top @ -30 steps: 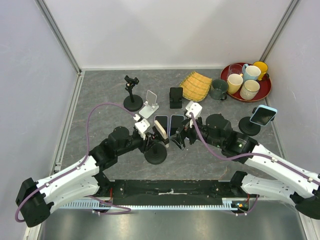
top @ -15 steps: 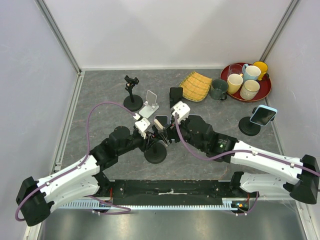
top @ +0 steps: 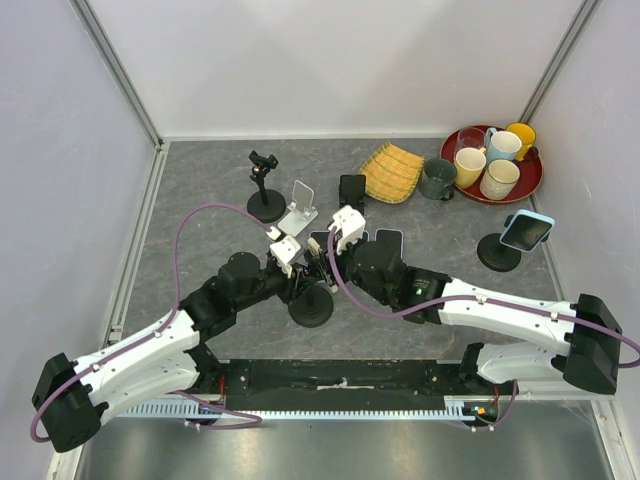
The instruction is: Remove the phone from the phone stand
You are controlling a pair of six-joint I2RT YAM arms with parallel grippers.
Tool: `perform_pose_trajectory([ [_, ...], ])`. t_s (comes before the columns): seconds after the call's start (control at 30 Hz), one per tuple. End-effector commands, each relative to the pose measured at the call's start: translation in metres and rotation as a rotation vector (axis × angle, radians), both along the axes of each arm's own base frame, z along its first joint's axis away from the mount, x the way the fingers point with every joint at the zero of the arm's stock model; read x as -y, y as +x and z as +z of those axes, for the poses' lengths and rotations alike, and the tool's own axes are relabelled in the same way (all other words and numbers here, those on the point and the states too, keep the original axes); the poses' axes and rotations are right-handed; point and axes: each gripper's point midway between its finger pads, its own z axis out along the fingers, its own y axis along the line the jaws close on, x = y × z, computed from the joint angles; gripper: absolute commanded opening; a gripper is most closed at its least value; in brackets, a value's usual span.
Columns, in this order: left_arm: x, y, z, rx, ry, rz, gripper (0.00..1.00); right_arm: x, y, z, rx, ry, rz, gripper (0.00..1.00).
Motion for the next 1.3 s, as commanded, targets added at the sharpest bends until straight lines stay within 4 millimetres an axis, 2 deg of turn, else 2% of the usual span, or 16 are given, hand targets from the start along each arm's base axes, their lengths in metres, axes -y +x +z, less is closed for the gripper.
perform_pose_trajectory([
  [0.0, -0.003, 0.010, 0.014, 0.038, -0.003, 0.040, 0.02, -0.005, 0.011, 0.018, 0.031, 0.069, -0.059, 0.52],
  [0.3, -0.002, 0.009, 0.015, 0.041, -0.003, 0.031, 0.02, -0.013, 0.015, 0.004, 0.017, 0.049, -0.067, 0.45],
  [0.4, -0.003, 0.009, 0.014, 0.041, 0.001, 0.032, 0.02, -0.013, 0.016, 0.004, 0.019, 0.050, -0.076, 0.36],
  [0.43, -0.002, 0.009, 0.013, 0.039, 0.002, 0.030, 0.02, -0.012, 0.017, 0.004, 0.019, 0.049, -0.080, 0.29],
  [0.5, -0.002, 0.009, 0.012, 0.033, 0.005, 0.033, 0.02, -0.009, 0.017, 0.004, 0.020, 0.052, -0.091, 0.20],
  [0.53, -0.003, 0.009, 0.012, 0.030, 0.004, 0.037, 0.02, -0.006, 0.017, 0.002, 0.018, 0.050, -0.100, 0.11],
  [0.67, -0.003, 0.009, 0.008, 0.008, 0.006, 0.043, 0.02, 0.008, 0.018, 0.007, 0.036, 0.062, -0.143, 0.00],
  [0.8, -0.009, 0.012, 0.000, -0.041, 0.025, 0.089, 0.02, 0.018, 0.015, 0.011, 0.050, 0.050, -0.138, 0.00],
  [1.03, -0.021, 0.028, -0.002, -0.132, -0.024, 0.180, 0.02, 0.034, -0.003, 0.000, 0.006, 0.041, -0.096, 0.00],
  [1.27, -0.032, 0.035, -0.006, -0.135, -0.009, 0.238, 0.02, 0.035, -0.013, -0.004, -0.032, 0.033, -0.053, 0.00],
])
